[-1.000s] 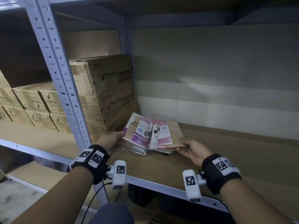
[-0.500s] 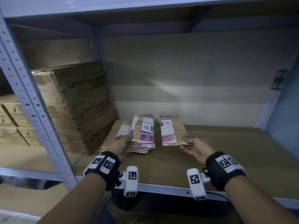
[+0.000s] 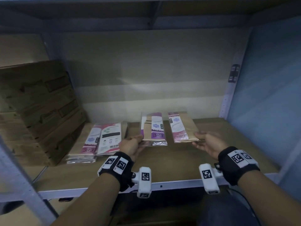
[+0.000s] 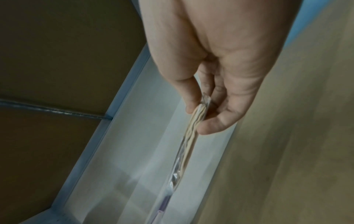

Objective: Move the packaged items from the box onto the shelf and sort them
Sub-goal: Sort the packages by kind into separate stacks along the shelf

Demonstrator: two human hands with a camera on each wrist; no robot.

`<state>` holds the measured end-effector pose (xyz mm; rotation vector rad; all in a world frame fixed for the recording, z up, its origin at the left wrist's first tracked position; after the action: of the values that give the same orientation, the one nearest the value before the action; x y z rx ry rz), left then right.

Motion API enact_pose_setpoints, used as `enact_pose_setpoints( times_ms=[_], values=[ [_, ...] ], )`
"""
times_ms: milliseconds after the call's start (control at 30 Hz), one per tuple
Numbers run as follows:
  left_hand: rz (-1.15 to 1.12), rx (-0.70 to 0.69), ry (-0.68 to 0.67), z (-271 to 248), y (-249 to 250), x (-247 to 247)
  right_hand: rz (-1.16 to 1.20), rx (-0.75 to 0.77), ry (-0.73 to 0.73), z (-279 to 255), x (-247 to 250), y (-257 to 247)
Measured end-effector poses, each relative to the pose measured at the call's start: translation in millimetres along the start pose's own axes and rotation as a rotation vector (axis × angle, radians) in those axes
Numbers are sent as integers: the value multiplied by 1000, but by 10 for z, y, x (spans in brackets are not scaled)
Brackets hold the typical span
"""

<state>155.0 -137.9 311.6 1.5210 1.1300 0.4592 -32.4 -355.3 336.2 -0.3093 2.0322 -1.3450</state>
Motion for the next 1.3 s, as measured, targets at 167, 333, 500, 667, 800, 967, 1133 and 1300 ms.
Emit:
enact_pose_setpoints(
  times_ms=[167, 333, 500, 667, 800, 967, 1133, 1300],
  values=[
    [28, 18, -78, 18, -188, -453, -20, 29, 76, -35, 469, -163],
    [45, 31, -136, 40, -430, -887, -28, 58, 150, -29, 928, -307],
    [31, 67, -193, 21, -634, -1263, -25, 80, 188, -15, 1321, -414],
    [32, 90, -209, -5, -761, -1528, -49, 92, 236, 14, 1665, -444],
    [57, 94, -213, -15, -832, -1685, -104, 108, 290, 61, 1865, -450],
    [53, 103, -189, 29, -930, -1804, -200, 125, 387, 185, 2124, -438],
    [65, 116, -203, 81, -1012, -1895, -330, 132, 473, 387, 2306, -445],
    [84, 119, -188, 123, -1046, -1902, -509, 120, 546, 554, 2418, -478]
  ],
)
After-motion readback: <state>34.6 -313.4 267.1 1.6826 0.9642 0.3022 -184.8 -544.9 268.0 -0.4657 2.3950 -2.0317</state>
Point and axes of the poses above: each hand's wrist, its own z-axis towards the middle knuckle, its own x-axis out of the back of the hand, y = z × x, the point moved 7 cm from there along z, towards the middle knuckle, and after that the axes turned 10 degrees about z, right-handed, at the moved point
